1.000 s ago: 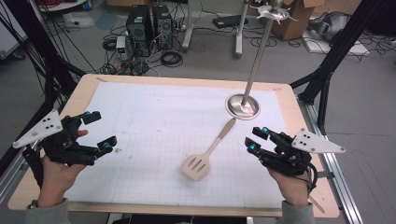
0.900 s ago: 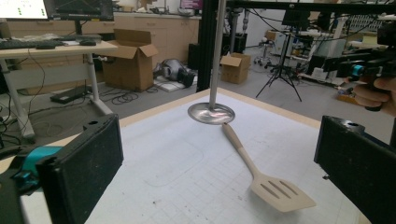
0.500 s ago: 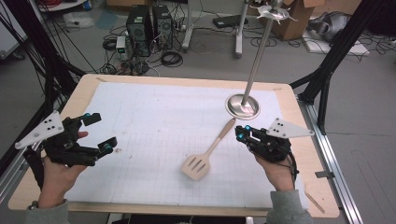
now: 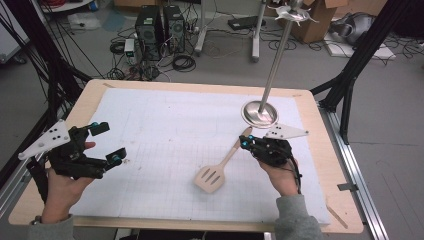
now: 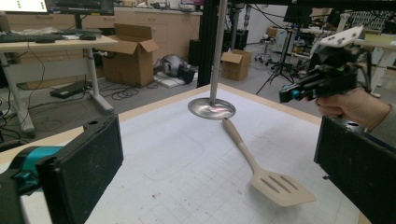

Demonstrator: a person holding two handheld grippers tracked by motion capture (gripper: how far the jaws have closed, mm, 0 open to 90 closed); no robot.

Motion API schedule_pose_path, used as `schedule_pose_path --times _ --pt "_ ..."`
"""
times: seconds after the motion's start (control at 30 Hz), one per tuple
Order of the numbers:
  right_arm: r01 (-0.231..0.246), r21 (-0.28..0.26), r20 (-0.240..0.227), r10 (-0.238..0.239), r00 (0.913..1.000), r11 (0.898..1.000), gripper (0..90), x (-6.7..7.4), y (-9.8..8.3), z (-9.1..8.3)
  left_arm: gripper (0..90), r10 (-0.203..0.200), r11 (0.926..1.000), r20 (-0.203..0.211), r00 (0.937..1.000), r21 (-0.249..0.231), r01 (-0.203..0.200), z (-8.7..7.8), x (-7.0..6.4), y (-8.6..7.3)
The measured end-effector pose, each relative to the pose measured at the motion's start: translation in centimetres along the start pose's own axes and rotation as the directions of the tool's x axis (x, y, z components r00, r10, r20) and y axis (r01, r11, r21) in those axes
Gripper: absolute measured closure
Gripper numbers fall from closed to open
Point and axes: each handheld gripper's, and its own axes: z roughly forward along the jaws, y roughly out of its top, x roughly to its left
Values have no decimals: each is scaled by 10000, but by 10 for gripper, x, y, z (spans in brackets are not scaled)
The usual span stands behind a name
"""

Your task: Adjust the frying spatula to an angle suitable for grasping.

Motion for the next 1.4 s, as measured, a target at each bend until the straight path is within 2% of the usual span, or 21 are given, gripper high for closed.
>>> schedule_pose_path --times 0.13,0.27,0.47,0.5,0.57,0.67,0.8,0.97,1.03,1.4 --pt "98 436 -34 -97 9999 9990 896 0 -2 13 17 -37 10000 0 10000 8 37 0 0 -1" --pt "330 555 16 -332 9994 9979 896 1 -3 26 17 -63 10000 3 10000 42 63 0 1 -2" --pt "-14 810 -119 23 9999 9967 896 -1 -12 44 17 -119 9999 39 9999 108 119 1 0 -4" --pt "-48 1006 -103 58 9999 9949 896 -3 -17 51 17 -110 9999 47 9999 129 110 1 0 -4" --pt "-134 1059 -111 146 9998 9943 896 -3 -19 53 17 -104 9998 41 9999 146 103 1 0 -4" --pt "-198 1444 -150 222 9996 9893 897 -4 -24 63 17 -157 9998 31 9999 126 157 1 1 -5" --pt "183 1999 -121 -162 9998 9796 900 -2 -29 75 17 -190 9997 29 9998 146 189 1 2 -6" --pt "-49 2413 -10 53 10000 9704 900 -6 -35 83 17 -220 9996 31 9998 202 220 1 2 -7" --pt "-188 2466 -2 194 9998 9689 900 -6 -36 84 17 -222 9995 31 9997 219 221 2 2 -8" --pt "-349 2669 61 345 9994 9631 900 -8 -43 95 17 -262 9993 48 9996 256 261 2 3 -9"
